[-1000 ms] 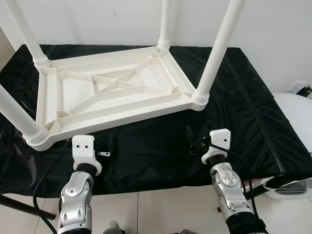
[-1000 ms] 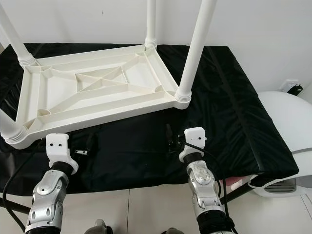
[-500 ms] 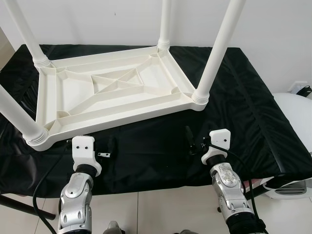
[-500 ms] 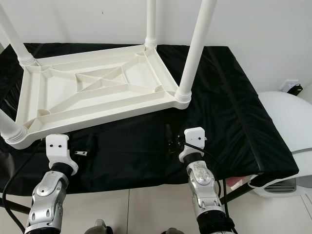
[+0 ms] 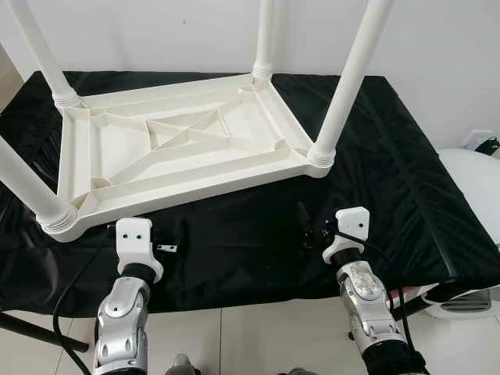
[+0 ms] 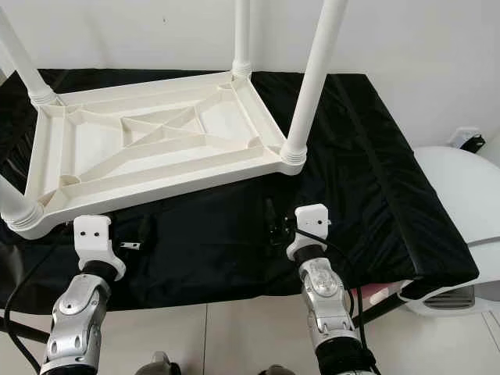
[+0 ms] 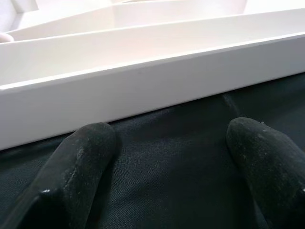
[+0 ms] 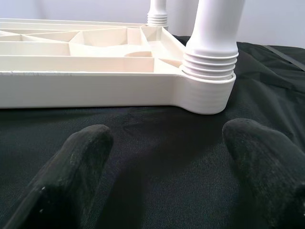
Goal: Building children table
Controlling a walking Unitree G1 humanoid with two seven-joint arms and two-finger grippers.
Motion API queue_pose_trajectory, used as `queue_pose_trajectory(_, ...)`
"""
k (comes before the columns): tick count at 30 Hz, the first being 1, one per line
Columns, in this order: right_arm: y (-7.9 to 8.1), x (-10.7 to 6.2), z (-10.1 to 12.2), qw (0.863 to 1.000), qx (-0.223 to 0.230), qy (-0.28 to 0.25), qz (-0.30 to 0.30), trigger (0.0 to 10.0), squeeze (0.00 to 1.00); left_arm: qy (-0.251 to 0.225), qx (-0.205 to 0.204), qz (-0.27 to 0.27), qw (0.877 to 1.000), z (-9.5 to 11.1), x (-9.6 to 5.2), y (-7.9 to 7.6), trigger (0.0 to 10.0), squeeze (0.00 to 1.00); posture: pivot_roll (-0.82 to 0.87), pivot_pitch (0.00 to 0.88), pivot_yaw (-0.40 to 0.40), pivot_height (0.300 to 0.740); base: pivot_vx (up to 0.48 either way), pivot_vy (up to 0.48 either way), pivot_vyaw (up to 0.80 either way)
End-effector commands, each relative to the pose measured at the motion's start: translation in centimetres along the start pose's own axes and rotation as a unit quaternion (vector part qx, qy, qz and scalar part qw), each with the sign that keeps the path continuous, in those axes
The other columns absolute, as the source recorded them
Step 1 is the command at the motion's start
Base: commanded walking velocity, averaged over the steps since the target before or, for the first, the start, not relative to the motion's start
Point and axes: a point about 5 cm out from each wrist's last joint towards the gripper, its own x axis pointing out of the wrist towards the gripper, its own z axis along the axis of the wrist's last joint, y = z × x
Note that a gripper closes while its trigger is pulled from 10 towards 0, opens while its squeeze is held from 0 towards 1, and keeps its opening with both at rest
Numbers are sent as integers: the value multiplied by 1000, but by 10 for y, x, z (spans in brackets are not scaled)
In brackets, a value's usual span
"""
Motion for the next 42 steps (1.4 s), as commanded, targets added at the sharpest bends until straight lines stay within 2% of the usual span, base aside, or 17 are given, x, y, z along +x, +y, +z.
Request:
queue_pose_trajectory(1,-2,-2,-3,1000,3,4,-3,10000,0,5,-13,84,996,-5,-3,1,10000,0,82,84,-39,740,0,0,0)
queue_pose_trajectory(42,-3,5,2,1000,3,-5,0,10000,0,-4,-18,92,996,-2,0,0,10000,0,84,93,-50,740,0,0,0)
